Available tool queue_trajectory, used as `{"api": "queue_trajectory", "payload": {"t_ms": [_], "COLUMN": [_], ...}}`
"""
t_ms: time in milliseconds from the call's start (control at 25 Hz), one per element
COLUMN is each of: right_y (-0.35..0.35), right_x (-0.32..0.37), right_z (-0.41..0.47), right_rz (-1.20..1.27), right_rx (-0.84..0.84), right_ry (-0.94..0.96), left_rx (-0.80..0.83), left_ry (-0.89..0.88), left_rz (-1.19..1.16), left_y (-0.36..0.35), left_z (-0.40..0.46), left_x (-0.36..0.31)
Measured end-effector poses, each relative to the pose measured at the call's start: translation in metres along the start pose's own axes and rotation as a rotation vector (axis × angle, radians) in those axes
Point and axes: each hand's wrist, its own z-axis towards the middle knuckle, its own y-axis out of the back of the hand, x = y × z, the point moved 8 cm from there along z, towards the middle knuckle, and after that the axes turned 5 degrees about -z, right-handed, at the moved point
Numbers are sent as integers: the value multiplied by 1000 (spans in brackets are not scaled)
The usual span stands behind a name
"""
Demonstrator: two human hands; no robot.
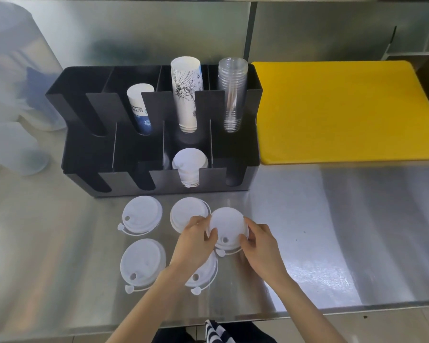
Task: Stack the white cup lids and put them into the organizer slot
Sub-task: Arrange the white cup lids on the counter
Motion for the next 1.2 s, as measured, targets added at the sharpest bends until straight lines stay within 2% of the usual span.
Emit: {"api": "queue_trajectory", "payload": {"t_ms": [160, 360, 720, 1040, 1200], "right_y": [-4, -24, -55, -61, -60], "right_x": [14, 33, 41, 42, 37], "right_z": [-4, -12, -23, -23, -27], "right_rz": [73, 103, -21, -90, -76], "right_rx": [7, 104, 253, 240, 242], "right_ry": [59, 128, 166, 201, 179], "left_rx": [-198, -285, -310, -273, -227], "left_ry": [6, 77, 195, 211, 157], "left_rz": [-181, -237, -334, -291, -244], "left_y": [32, 49, 32, 20, 13], "left_z": [-19, -52, -86, -88, -90], "left_x": [9, 41, 75, 75, 70]}}
